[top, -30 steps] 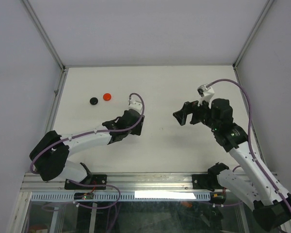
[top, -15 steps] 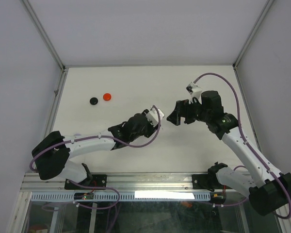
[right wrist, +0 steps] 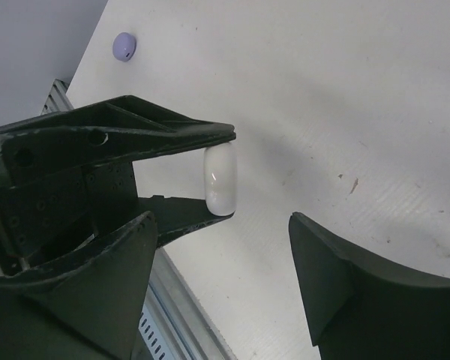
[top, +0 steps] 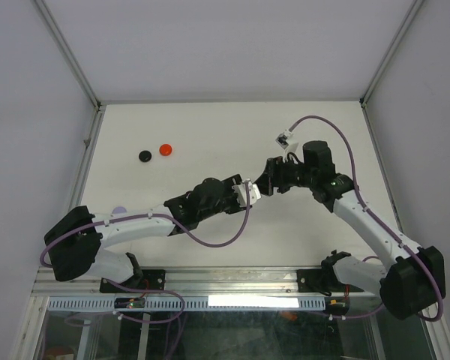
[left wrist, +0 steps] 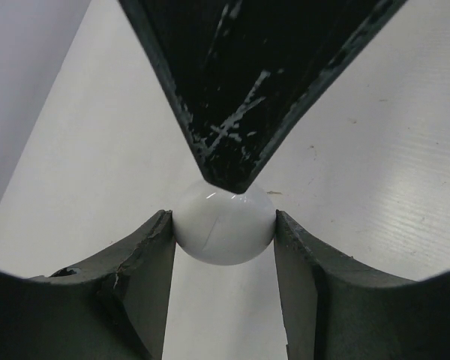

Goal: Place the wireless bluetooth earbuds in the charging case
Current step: Adjust the charging case.

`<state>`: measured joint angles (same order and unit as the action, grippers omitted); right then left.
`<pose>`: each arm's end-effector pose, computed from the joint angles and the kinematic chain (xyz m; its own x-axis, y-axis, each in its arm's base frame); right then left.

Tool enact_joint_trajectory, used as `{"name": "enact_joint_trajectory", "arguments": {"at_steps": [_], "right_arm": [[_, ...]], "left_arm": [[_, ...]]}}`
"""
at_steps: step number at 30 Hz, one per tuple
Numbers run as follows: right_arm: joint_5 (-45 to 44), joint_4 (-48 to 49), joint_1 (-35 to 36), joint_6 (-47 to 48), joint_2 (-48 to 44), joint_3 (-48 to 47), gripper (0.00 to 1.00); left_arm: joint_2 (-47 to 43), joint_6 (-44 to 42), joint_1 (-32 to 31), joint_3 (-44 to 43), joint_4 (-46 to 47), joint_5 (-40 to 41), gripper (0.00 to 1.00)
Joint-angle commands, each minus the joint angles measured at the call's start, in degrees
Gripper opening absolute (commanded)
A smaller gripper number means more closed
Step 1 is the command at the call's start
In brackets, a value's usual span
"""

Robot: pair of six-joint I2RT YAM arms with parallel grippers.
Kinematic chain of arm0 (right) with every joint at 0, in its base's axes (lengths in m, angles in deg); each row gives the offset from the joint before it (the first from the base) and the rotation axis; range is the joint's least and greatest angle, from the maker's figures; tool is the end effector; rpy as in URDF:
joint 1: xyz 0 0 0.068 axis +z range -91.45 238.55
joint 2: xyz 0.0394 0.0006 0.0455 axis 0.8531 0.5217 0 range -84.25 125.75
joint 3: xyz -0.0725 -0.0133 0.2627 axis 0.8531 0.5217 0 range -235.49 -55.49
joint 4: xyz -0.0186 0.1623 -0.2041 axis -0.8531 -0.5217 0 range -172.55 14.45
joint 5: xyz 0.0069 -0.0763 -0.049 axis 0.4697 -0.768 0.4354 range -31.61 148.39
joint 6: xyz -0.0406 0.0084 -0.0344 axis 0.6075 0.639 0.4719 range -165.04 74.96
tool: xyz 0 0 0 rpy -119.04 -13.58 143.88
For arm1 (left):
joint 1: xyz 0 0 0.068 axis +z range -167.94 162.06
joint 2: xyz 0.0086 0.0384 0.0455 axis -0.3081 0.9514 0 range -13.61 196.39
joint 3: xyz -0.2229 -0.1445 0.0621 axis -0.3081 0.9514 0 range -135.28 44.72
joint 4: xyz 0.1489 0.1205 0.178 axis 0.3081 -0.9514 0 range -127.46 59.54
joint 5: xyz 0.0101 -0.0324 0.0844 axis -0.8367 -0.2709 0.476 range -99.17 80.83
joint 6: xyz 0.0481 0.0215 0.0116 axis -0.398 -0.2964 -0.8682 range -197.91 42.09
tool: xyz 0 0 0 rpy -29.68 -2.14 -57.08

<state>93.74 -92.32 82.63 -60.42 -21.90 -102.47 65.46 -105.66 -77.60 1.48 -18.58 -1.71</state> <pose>0.2078 0.1154 0.2855 -0.6752 -0.0648 -0.7348 -0.6233 0.5829 0.5213 0.1573 -0.2598 0.2335 0.1889 0.5909 -0.7843 0.7997 0.3709 0.4721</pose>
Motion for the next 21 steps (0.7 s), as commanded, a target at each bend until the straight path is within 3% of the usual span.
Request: {"name": "enact_joint_trajectory", "arguments": {"at_steps": [1,7,21], "right_arm": [[4.13,6.43,-0.22,-0.81,1.86,0.0,0.73],[7.0,9.21,-0.17,-1.6,5.16,-0.37,0.61],[10.63,8.71,1.97,0.22,8.48,-1.83,0.49]], "left_arm": [[-2.91,-4.76,-0.75,-0.62,4.65,-3.8,0.27],[-3.91,-4.83,-0.81,-1.33,4.48,-4.65,0.27],[-2.96,-5.37,-0.9,-3.1,2.43,-6.54,0.29]]}}
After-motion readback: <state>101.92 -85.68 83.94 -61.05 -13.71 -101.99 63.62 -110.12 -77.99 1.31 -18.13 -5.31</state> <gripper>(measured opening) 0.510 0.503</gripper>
